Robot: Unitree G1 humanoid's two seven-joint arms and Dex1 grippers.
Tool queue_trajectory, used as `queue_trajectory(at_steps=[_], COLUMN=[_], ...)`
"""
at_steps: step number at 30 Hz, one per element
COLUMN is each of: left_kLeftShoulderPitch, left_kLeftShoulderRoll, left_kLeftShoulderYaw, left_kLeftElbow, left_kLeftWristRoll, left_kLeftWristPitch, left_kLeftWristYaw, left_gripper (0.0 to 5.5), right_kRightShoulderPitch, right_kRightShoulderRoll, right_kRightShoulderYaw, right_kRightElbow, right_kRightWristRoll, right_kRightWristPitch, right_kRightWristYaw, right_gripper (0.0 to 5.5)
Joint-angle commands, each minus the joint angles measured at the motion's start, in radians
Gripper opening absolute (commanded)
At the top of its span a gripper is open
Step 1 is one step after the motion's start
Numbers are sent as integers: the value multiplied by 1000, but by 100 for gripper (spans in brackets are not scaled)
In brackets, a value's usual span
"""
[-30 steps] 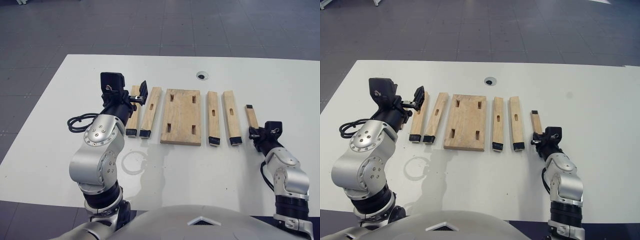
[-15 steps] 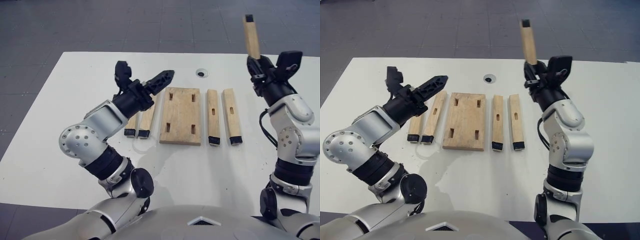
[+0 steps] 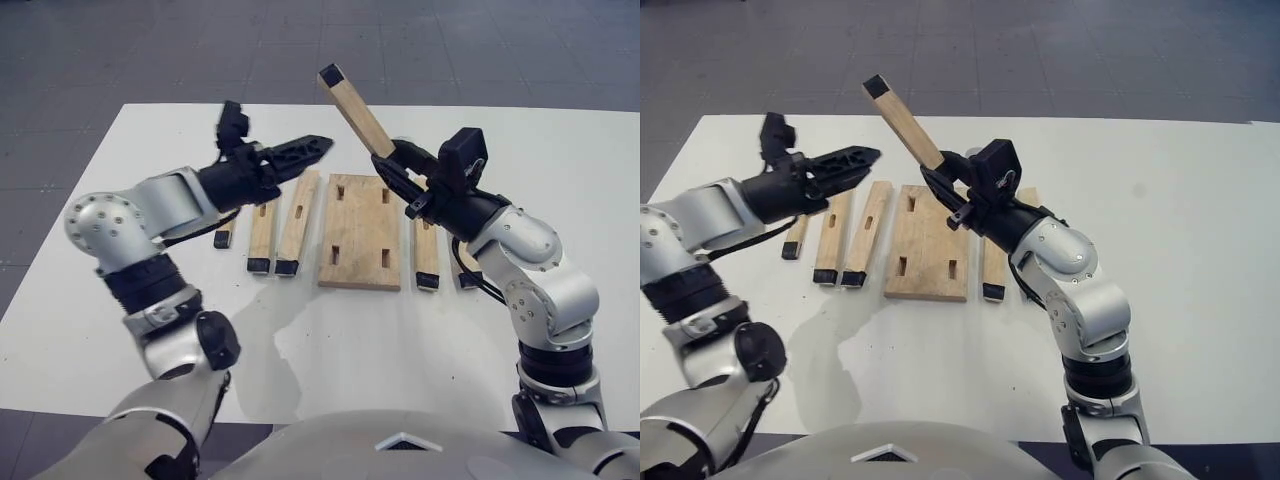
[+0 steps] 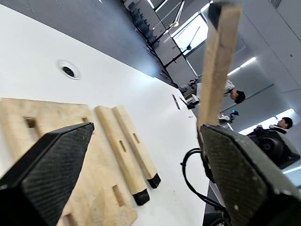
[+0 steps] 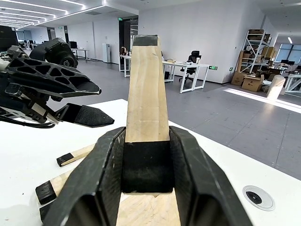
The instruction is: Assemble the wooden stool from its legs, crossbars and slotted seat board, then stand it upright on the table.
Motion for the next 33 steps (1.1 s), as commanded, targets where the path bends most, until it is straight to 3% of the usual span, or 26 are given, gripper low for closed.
queue_trajectory(at_steps=[1,7,12,23,33], left_kLeftShoulderPitch=[-41,-51,-138,-127,-155], left_kLeftShoulderRoll=[40,25,-33,-72,-90], left_kLeftShoulderYaw=[-101,-103,-35,-20,22], left_kLeftElbow=[39,34,148,191,233], left_kLeftWristRoll=[28,-39,-45,-27,-40], left_kLeftWristPitch=[-50,-20,-43,-92,-70], left_kLeftWristYaw=[-116,-173,-72,15,100], left_gripper=[419,419,419,419,248], right_kRightShoulderPitch=[6,17,3,62,53], right_kRightShoulderRoll=[-7,4,28,64,69], right_kRightShoulderYaw=[-8,1,24,137,115], right_kRightElbow=[6,4,-4,-11,68], right_kRightWristRoll=[-17,-35,-42,-72,-127], right_kRightWristPitch=[-16,-26,-26,-28,-94], right_kRightWristYaw=[-5,-15,-34,-39,-45], right_gripper=[131,131,131,131,131])
